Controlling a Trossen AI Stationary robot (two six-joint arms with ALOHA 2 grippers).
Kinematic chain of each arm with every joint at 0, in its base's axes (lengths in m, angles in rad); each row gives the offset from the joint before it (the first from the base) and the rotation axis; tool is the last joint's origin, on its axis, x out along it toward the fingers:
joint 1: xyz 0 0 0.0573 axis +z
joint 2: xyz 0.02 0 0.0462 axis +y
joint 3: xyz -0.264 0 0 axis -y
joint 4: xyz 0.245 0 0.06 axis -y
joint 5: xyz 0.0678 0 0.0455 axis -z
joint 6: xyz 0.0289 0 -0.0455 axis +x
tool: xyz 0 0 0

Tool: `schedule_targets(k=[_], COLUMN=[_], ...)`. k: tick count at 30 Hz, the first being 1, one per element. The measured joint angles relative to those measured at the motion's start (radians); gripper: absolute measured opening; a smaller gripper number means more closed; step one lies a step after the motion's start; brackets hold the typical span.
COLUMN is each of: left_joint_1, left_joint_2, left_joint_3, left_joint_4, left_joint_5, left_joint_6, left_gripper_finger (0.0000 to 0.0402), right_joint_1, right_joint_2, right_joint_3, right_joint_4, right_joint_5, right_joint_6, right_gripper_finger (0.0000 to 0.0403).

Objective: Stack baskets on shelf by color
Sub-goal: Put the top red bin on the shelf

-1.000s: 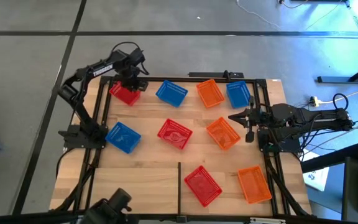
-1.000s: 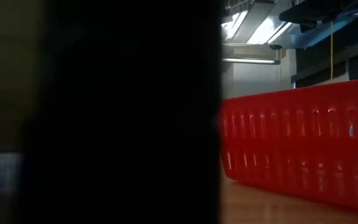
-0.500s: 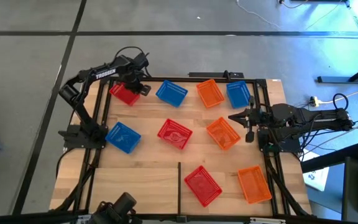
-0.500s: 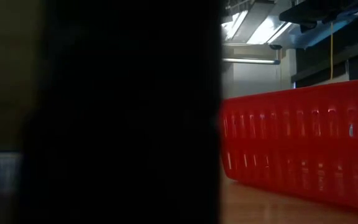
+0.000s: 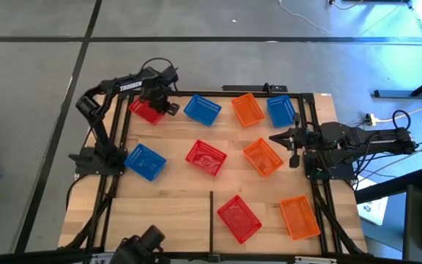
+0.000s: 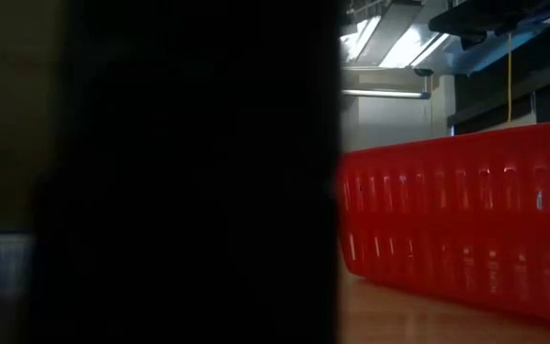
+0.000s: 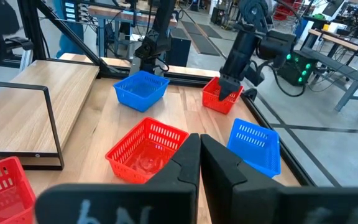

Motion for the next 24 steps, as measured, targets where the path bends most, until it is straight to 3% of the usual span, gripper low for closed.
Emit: schedule_targets(k=[8, 14, 24], left_joint_1=[0.0, 0.0, -0.038], left_joint_2=[0.025, 0.024, -0.009], left_joint_3=[0.0, 0.0, 0.091], left_joint_4=[-0.006, -0.03, -0.175], left_joint_5=[0.0, -0.013, -0.089], left_joint_6=[0.002, 0.102, 0.198], left_gripper_finger=[0.0086, 0.001, 0.0002], right_joint_1=[0.0, 0.0, 0.0], right_joint_2=[0.0, 0.0, 0.0], right_joint_3=[0.0, 0.0, 0.0], right_joint_4=[0.0, 0.0, 0.0], right_joint_5=[0.0, 0.0, 0.0], right_joint_6=[0.001, 0.0, -0.004], right_gripper_finger=[0.0016, 0.0016, 0.0016])
